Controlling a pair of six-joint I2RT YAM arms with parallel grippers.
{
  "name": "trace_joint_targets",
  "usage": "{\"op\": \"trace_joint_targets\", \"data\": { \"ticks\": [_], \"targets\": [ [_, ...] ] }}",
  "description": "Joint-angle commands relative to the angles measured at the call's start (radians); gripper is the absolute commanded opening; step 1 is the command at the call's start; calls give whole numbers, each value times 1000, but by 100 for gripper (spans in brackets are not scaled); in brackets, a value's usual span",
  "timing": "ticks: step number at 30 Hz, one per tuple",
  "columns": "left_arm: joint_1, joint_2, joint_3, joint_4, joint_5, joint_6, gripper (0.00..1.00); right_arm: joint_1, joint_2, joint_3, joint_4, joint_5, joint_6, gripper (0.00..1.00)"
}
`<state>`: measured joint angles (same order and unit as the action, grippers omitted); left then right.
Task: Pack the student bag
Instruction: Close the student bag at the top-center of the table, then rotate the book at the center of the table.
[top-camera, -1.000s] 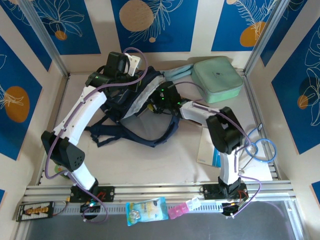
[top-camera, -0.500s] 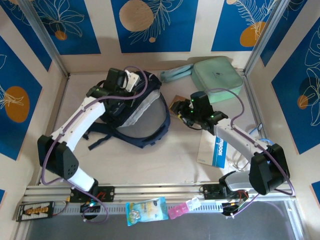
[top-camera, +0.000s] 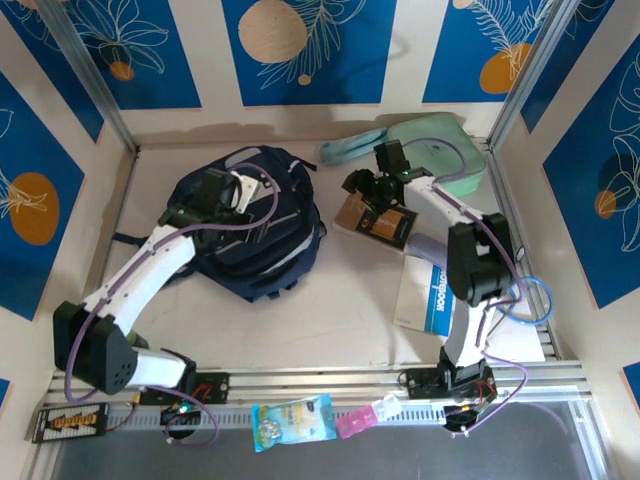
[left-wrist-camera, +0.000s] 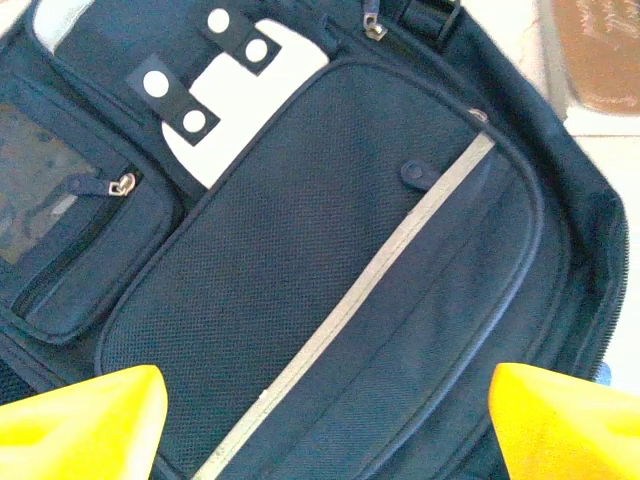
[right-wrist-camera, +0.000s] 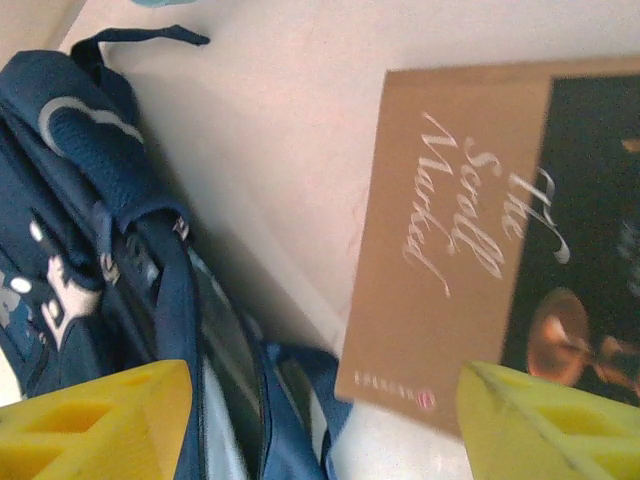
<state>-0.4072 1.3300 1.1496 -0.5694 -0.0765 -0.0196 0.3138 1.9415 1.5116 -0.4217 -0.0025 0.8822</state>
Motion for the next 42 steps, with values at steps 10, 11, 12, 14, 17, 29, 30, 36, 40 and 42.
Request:
{"op": "trace_joint_targets", "data": {
  "ticks": [10, 11, 12, 14, 17, 29, 30, 36, 40, 42],
  "targets": [
    [16, -76, -54, 136, 54, -221, 100, 39, 300, 338, -178, -27, -16, 70],
    [16, -69, -45, 131, 54, -221, 100, 44, 312, 348, -187, -25, -18, 70],
    [16, -63, -38, 126, 52, -222, 100, 47, 324, 359, -195, -25, -19, 70],
    [16, -52, -27, 122, 52, -221, 100, 54, 342, 369, -211, -25, -23, 70],
    [16, -43, -15, 128, 57, -224, 100, 68, 356, 366, -235, -16, -29, 69],
    [16, 1, 22, 138, 102, -216, 100, 145, 134, -51, -171, -7, -18, 68],
    [16, 6, 28, 139, 103, -215, 100, 152, 94, -114, -156, -11, -13, 68],
    [16, 48, 57, 162, 129, -215, 100, 217, -113, -398, -117, -70, 3, 66],
    [11, 104, 103, 160, 172, -236, 100, 246, -235, -537, -142, -59, 26, 65],
    [5, 136, 126, 162, 208, -250, 100, 244, -304, -575, -143, -36, 35, 65]
  ]
}}
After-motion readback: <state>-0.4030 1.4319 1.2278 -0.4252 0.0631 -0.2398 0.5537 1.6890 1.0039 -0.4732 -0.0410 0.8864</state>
